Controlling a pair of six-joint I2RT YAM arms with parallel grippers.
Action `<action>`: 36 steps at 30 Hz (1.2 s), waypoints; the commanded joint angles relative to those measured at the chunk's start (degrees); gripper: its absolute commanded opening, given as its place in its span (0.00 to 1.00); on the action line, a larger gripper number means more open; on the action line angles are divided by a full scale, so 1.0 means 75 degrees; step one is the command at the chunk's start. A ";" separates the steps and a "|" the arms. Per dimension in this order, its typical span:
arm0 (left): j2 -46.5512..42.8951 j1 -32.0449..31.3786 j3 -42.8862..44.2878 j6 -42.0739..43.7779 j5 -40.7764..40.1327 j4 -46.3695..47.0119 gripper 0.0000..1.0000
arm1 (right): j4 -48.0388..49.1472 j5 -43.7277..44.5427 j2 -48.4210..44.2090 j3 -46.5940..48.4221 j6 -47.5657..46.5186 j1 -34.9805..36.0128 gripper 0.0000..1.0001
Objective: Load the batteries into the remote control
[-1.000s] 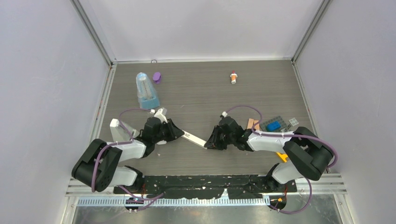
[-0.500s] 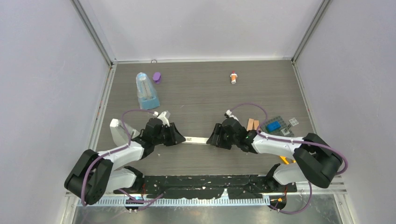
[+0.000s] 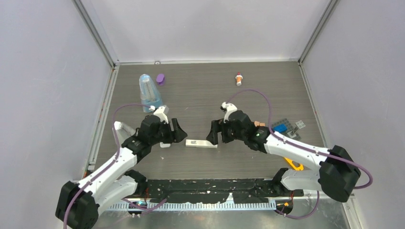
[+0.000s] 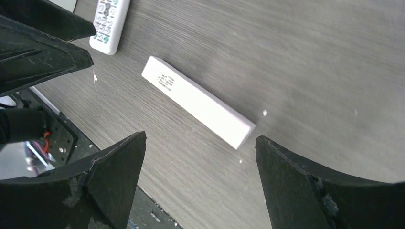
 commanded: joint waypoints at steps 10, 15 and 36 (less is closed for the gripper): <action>-0.2667 -0.0007 0.0313 0.0012 -0.2641 -0.2267 0.75 | -0.2049 0.1701 0.3613 0.3037 -0.5168 0.1616 0.84; -0.3274 -0.0004 0.0389 0.0075 -0.3007 -0.2608 0.79 | -0.2073 0.1590 0.4067 0.3283 -0.5437 0.1730 0.81; -0.4036 -0.0007 0.0778 0.0150 -0.3254 -0.3276 0.82 | -0.1570 0.1163 0.4536 0.4251 -0.2904 0.1742 0.26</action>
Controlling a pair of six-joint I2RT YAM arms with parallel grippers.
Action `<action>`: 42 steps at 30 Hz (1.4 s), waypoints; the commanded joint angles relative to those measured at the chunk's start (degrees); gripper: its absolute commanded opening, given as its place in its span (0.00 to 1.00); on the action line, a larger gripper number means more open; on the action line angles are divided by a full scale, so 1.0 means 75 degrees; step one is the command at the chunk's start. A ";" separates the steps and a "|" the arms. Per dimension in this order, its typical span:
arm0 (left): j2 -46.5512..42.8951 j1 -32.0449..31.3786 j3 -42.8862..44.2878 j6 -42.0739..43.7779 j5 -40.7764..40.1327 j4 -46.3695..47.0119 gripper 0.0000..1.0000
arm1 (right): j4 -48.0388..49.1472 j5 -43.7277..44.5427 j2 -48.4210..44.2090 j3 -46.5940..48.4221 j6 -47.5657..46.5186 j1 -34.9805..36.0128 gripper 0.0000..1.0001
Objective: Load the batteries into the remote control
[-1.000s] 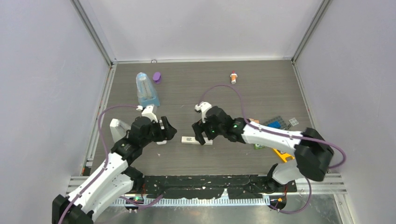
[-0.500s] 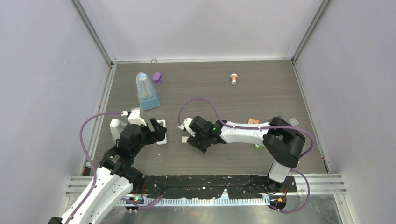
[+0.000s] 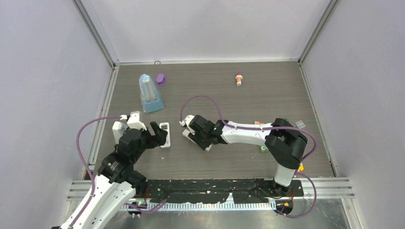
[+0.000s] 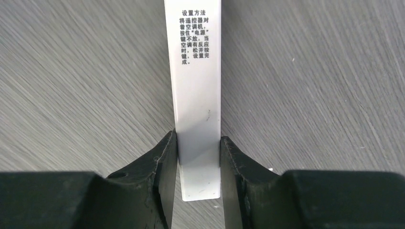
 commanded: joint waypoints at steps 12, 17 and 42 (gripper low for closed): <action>-0.0605 -0.0007 0.0786 -0.0011 0.0181 -0.0721 0.82 | 0.0951 0.0395 0.1072 0.1454 0.5958 0.0061 0.31; -0.0513 -0.0007 0.0970 -0.0009 0.0382 -0.1036 0.88 | 0.1019 0.0809 0.1325 0.1761 0.6582 0.0215 0.37; -0.2193 -0.0007 0.2489 0.0633 -0.0753 -0.2753 1.00 | 0.0022 0.3151 -0.3267 -0.0281 0.5919 -0.0170 0.84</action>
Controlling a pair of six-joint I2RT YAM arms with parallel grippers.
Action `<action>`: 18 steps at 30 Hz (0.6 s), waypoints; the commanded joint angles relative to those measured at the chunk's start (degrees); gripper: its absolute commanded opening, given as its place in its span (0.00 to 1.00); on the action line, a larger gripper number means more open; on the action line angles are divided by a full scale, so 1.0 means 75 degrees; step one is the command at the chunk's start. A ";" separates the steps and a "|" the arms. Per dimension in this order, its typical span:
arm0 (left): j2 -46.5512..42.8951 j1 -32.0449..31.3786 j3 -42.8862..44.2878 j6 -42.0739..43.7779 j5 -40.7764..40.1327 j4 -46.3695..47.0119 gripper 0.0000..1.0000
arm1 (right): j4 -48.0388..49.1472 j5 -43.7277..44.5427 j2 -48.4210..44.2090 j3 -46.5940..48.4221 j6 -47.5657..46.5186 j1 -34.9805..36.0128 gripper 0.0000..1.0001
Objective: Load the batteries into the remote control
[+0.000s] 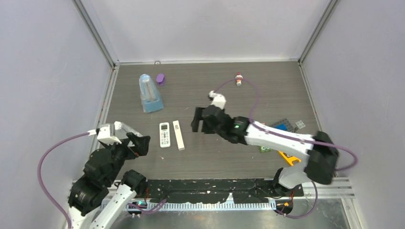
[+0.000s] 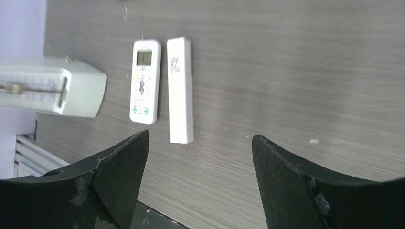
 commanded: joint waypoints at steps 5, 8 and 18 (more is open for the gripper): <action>-0.0477 -0.0007 0.1157 0.0369 -0.0402 -0.0852 1.00 | -0.1833 0.3234 -0.4909 -0.1312 -0.1491 -0.0215 0.97; -0.0559 -0.0007 0.1393 0.0289 -0.0425 -0.1199 1.00 | -0.2508 0.4215 -0.6409 -0.1163 -0.1707 -0.0225 0.95; -0.1013 -0.0007 0.1669 0.0079 -0.0319 -0.1367 1.00 | -0.4021 0.5651 -0.9433 -0.0498 -0.1698 -0.0226 0.95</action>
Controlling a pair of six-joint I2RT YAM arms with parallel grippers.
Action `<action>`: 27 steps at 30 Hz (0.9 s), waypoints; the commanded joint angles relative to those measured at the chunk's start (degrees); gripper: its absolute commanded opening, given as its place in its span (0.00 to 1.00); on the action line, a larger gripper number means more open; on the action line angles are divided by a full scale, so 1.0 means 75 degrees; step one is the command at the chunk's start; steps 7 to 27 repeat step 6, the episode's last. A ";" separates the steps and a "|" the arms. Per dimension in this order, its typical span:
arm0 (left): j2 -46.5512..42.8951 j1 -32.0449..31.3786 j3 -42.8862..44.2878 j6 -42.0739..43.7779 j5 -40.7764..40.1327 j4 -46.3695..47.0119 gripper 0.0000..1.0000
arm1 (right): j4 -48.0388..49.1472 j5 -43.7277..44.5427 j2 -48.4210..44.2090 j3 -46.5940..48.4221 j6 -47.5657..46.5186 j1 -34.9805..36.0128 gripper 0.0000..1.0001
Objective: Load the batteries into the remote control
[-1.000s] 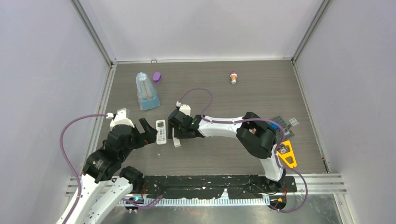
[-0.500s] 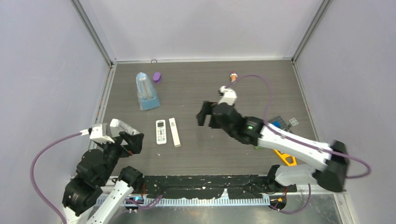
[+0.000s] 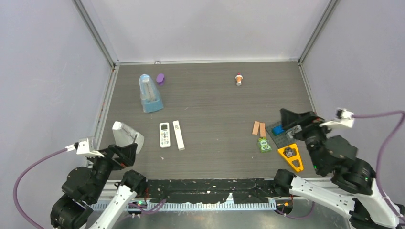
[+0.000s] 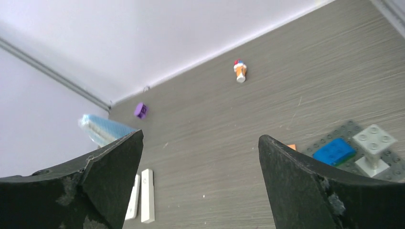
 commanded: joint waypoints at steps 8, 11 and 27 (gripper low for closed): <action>-0.0261 -0.0001 0.0033 -0.0172 -0.0069 0.0235 1.00 | -0.0720 0.0906 -0.1113 0.0319 -0.0133 -0.0004 0.95; -0.0261 -0.0001 0.0033 -0.0172 -0.0069 0.0235 1.00 | -0.0720 0.0906 -0.1113 0.0319 -0.0133 -0.0004 0.95; -0.0261 -0.0001 0.0033 -0.0172 -0.0069 0.0235 1.00 | -0.0720 0.0906 -0.1113 0.0319 -0.0133 -0.0004 0.95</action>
